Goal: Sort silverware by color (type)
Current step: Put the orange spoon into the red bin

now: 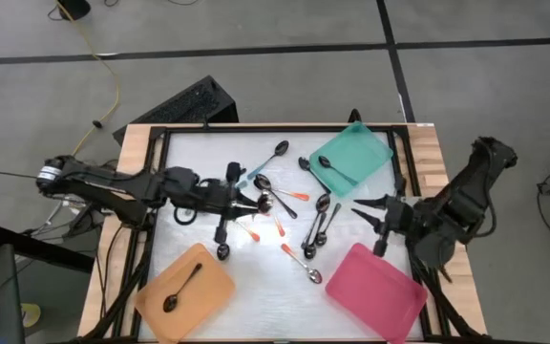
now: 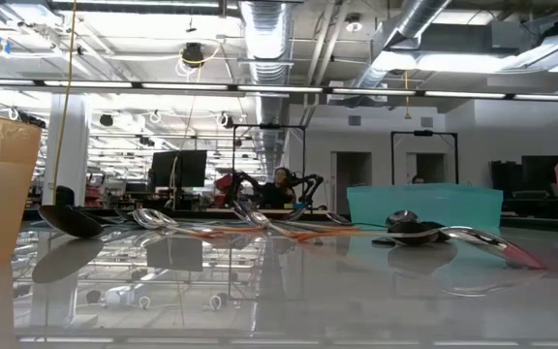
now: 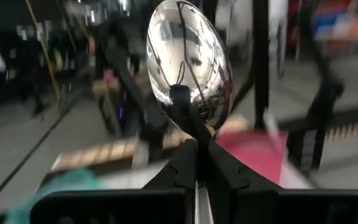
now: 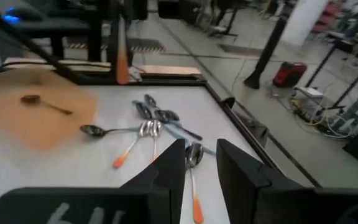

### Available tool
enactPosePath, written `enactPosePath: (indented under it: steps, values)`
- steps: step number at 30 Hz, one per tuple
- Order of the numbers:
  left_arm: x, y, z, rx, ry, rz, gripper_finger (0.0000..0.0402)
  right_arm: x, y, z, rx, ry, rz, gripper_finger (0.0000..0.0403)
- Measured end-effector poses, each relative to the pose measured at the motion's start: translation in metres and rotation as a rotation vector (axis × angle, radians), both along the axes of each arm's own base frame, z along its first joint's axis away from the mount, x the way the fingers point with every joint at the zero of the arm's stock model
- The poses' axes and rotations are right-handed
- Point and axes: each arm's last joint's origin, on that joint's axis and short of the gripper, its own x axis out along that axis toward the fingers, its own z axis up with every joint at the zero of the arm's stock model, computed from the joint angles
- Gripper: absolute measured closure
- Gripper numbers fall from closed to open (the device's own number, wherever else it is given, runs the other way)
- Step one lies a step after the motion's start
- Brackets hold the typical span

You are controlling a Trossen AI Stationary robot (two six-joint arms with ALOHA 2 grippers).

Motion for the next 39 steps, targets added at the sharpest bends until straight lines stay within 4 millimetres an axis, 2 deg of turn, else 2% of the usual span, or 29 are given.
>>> enactPosePath:
  steps: [4, 8, 14, 21, 26, 39]
  values:
    - [-0.006, 0.0, -0.011, -0.052, -0.158, -0.047, 0.0401, 0.01, 0.007, -0.028, 0.017, -0.07, -0.065, 0.029]
    - [-0.006, 0.0, -0.018, -0.1, -0.245, -0.061, 0.0401, 0.033, 0.01, -0.05, 0.057, -0.13, -0.104, 0.029]
    - [0.004, -0.001, -0.027, -0.132, -0.247, -0.092, 0.0401, 0.077, 0.005, -0.06, 0.08, -0.155, -0.034, 0.0269]
    - [0.018, -0.004, -0.035, -0.154, -0.305, -0.153, 0.0394, 0.122, -0.007, -0.063, 0.099, -0.249, 0.17, 0.0191]
    - [0.025, -0.005, -0.042, -0.144, -0.315, -0.23, 0.0399, 0.137, -0.015, -0.064, 0.116, -0.314, 0.236, 0.0156]
    - [0.038, 0.005, -0.055, -0.179, -0.333, -0.239, 0.0398, 0.154, -0.034, -0.068, 0.238, -0.368, 0.403, 0.0153]
